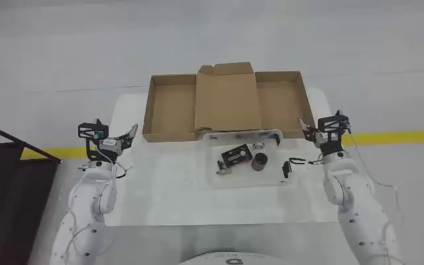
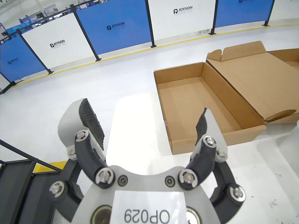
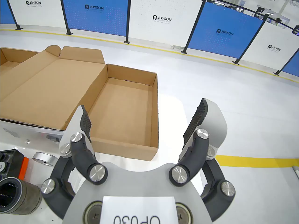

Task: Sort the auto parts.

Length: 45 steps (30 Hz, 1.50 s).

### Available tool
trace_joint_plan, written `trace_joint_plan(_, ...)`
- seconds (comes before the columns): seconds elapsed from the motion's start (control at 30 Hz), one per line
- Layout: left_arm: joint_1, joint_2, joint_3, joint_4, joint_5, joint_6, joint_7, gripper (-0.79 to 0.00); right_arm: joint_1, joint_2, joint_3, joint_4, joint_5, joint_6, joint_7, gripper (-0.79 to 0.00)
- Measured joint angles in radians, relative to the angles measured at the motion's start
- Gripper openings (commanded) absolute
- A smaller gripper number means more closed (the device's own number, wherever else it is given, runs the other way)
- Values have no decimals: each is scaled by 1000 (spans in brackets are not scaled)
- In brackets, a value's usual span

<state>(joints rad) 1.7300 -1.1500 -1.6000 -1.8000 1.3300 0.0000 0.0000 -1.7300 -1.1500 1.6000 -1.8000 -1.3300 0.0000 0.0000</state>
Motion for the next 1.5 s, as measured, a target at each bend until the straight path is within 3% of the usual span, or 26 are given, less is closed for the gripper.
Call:
trace_joint_plan(0.27,0,0,0,0,0,0,0,0,1,0,-5,-5,-9,-5,0,0)
trace_joint_plan(0.6,0,0,0,0,0,0,0,0,1,4,-58,-93,-83,-156,87,0)
trace_joint_plan(0.97,0,0,0,0,0,0,0,0,-1,5,-64,-94,-56,-185,94,0)
trace_joint_plan(1.23,0,0,0,0,0,0,0,0,24,36,-7,-105,105,-675,246,0)
trace_joint_plan(1.43,0,0,0,0,0,0,0,0,43,57,13,-90,170,-900,370,0)
trace_joint_plan(1.5,0,0,0,0,0,0,0,0,58,61,3,-84,185,-925,421,-83)
